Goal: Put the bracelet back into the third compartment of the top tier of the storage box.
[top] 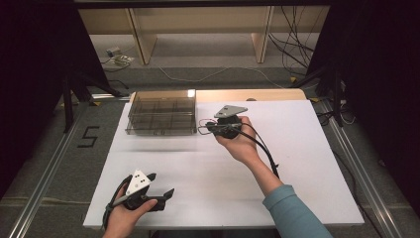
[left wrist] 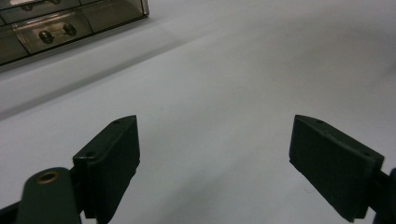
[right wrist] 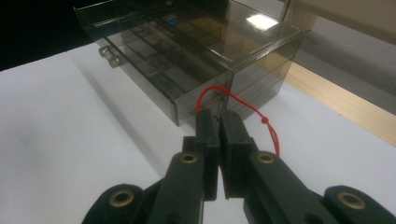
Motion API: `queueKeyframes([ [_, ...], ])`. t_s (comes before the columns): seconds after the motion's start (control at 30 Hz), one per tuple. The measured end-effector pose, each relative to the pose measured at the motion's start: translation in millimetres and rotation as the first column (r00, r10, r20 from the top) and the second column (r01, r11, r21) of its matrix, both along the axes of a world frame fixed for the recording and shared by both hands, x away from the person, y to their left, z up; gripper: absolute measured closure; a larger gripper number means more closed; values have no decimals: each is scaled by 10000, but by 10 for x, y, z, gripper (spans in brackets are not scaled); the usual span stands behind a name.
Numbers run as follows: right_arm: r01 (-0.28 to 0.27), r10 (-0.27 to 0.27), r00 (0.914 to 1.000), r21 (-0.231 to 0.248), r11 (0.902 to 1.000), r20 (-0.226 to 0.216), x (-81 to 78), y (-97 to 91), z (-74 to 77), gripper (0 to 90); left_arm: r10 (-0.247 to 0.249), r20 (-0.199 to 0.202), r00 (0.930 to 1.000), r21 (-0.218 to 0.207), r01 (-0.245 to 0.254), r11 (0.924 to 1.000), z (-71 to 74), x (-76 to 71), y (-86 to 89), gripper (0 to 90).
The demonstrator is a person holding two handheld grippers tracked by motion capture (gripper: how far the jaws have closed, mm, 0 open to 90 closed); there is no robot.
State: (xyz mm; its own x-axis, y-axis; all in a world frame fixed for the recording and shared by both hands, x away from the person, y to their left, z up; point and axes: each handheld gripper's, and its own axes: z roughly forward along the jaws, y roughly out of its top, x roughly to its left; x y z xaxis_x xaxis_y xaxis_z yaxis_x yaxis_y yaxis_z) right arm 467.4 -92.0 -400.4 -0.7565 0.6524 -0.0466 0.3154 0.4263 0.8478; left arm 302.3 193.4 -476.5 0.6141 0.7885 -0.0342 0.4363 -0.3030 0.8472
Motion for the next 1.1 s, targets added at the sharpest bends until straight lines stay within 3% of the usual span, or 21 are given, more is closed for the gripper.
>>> queueKeyframes([
  [1.1, -373, 373, 9993, -154, 9992, -27, 83, 330, 7, 869, -18, 0, 10000, -36, 18, 10000, 0, -3, 0, 162],
])
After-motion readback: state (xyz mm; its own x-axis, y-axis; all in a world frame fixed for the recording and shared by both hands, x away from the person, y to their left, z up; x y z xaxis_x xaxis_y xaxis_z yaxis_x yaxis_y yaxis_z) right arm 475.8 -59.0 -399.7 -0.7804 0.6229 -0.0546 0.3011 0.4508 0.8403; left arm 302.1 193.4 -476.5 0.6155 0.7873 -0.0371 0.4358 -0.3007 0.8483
